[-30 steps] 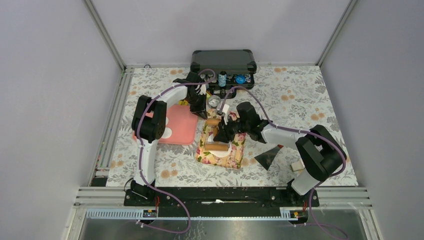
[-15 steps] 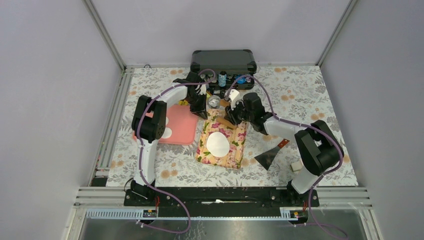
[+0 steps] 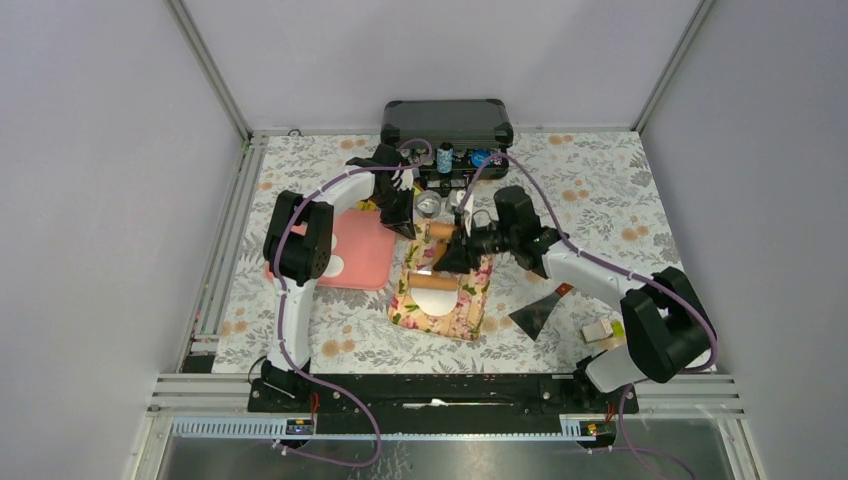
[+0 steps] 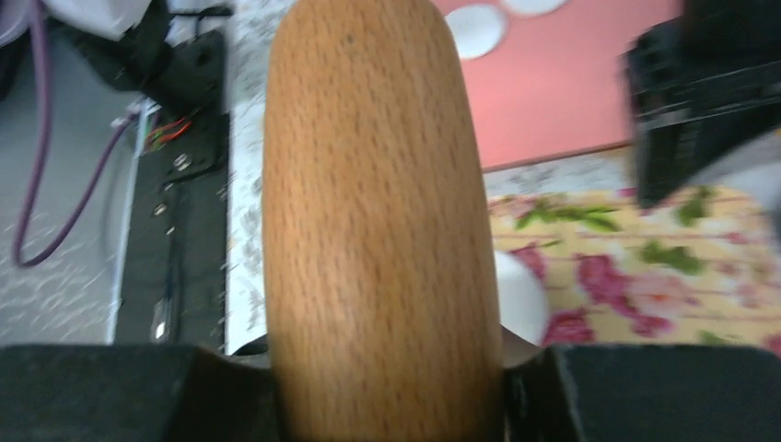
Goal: Roll out the dumpling wrappers from the dough
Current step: Flatten out the dough on the work surface.
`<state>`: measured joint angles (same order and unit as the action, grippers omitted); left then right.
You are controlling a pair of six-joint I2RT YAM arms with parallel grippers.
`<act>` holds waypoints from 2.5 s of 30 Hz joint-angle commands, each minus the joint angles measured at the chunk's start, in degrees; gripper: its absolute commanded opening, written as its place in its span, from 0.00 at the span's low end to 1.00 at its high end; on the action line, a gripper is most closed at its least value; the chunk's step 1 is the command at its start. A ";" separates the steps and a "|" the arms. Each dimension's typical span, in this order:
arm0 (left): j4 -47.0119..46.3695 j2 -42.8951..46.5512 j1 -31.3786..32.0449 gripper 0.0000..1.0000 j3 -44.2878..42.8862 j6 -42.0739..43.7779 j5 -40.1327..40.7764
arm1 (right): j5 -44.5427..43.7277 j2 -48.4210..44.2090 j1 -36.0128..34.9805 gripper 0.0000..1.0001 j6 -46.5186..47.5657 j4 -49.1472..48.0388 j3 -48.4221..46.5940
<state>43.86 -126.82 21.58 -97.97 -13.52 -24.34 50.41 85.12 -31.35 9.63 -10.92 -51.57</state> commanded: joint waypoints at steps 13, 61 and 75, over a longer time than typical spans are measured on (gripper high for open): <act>0.27 1.87 0.53 0.00 0.74 3.15 -1.50 | -12.31 8.43 -3.46 0.00 5.39 -13.71 12.63; 0.51 1.65 0.29 0.00 0.57 4.26 -3.77 | -5.15 15.70 2.76 0.00 7.49 -0.86 0.09; 0.88 2.10 0.30 0.00 0.72 3.94 -2.81 | -6.20 14.63 -1.14 0.00 8.15 2.83 1.96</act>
<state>43.90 -126.50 21.69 -96.97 -10.52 -26.81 45.19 99.46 -30.46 16.53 -17.17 -52.56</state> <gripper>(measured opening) 0.032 0.340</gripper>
